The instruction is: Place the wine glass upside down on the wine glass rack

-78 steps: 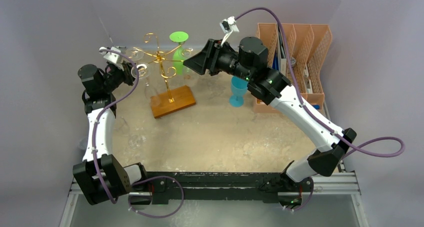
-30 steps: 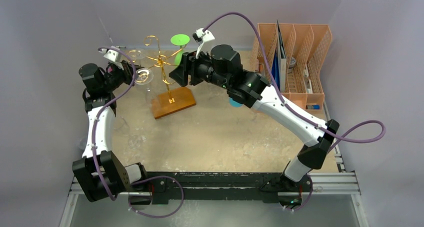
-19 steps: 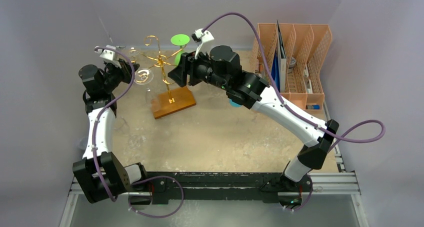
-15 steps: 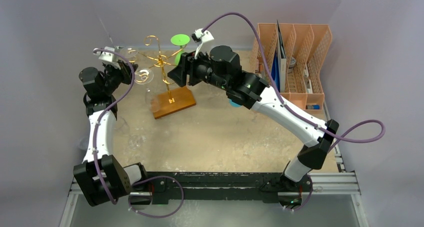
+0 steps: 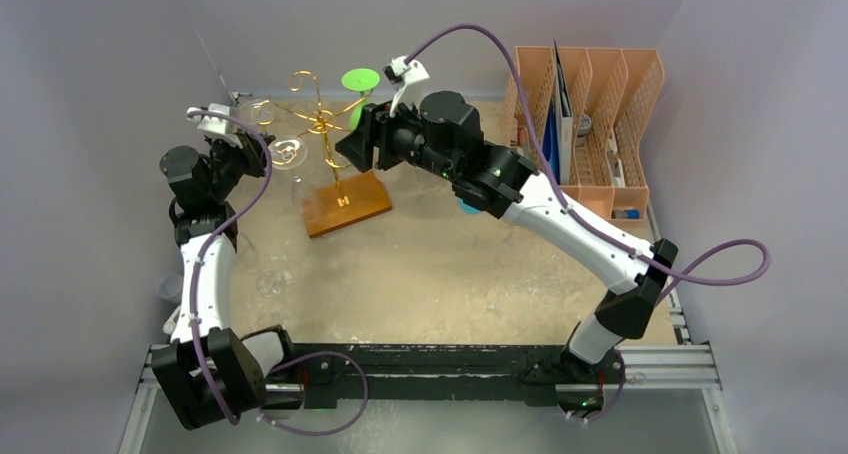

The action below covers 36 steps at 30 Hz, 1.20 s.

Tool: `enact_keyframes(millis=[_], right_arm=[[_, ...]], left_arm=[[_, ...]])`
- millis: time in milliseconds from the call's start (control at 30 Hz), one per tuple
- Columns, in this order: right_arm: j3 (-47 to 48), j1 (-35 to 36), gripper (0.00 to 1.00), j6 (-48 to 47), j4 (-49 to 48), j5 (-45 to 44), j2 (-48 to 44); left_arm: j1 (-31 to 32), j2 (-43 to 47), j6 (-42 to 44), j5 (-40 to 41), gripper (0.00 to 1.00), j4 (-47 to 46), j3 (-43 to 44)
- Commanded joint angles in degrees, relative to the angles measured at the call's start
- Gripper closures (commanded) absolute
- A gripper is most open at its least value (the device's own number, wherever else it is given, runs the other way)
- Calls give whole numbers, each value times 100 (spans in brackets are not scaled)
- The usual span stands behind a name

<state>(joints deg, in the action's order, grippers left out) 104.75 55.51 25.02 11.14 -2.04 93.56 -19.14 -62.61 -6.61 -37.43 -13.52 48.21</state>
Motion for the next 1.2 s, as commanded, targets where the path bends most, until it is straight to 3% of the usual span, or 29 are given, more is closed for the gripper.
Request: enact_keyframes(millis=[0,233,333,500,667,767,1000,1167], right_arm=[[-34,37,41,-44,-331,-61,-274],[-102,36,41,-32,-359,-61,-352],[-124,36,40,-24,-347,-72,-382],[-151,32,40,31,-313,-55,-400],[-244,34,40,37,-208,-86,-568],[-361,37,40,100,-163,7,-702],[-958,35,38,113,-231,56,-1255],[-1523,31,37,61,-362,20,-1699]], left_arm=[[-51,219,34,-275,100,-162,-80],[-51,40,141,-955,100,-89,-23],[-47,-1,187,-863,92,138,55],[-55,162,72,-151,65,649,118],[-47,574,109,543,53,1562,136],[-53,870,55,925,51,2123,244],[-47,1085,-234,2835,50,3733,769],[-49,1193,-653,3156,49,4765,1414]])
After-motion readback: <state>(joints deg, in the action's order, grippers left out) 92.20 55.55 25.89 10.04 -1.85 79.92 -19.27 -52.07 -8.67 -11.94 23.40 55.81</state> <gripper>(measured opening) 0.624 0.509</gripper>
